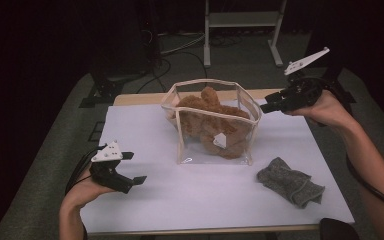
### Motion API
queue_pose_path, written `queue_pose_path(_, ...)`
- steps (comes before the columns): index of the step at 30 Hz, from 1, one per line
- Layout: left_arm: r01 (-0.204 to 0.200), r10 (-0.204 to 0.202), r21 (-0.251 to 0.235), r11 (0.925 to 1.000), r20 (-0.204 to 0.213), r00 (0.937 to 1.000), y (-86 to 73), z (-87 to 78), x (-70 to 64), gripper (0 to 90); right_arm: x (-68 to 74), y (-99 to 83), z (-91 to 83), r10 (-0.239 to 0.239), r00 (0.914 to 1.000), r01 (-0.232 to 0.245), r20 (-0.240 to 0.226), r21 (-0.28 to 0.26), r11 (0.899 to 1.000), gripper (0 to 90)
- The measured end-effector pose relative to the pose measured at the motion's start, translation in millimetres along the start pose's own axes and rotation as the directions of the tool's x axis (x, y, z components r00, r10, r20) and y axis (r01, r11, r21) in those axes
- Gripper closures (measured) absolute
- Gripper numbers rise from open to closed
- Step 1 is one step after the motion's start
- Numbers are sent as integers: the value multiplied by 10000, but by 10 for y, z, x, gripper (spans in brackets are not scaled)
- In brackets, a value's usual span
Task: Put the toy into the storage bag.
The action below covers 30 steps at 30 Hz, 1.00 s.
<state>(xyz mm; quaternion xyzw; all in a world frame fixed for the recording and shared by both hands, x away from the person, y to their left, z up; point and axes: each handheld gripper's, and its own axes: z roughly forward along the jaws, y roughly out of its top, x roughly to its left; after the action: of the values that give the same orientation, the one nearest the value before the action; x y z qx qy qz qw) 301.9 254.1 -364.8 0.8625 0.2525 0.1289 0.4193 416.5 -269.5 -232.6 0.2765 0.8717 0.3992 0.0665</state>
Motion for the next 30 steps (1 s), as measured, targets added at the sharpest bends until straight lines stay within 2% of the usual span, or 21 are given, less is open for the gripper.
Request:
queue_pose_path(4, 12, -12, 36, 10000, 23, 10000, -5, 7, 8, 62, -15, -106, -56, 209, 9997, -212, -127, -228, 9995, 475)
queue_pose_path(13, 4, -4, 5, 10000, 19, 10000, -5, 4, 12, 62, -34, -336, -83, 465, 9988, -469, -155, -249, 9986, 468)
queue_pose_path(20, -57, 57, 6, 10000, 12, 10000, -3, -7, 16, 62, -39, -557, -30, 709, 9972, -712, -246, -105, 9974, 454)
queue_pose_path(30, -19, 18, 73, 10000, 27, 10000, -6, 8, 14, 62, -114, -892, 75, 1370, 9900, -1371, -351, -17, 9906, 443)
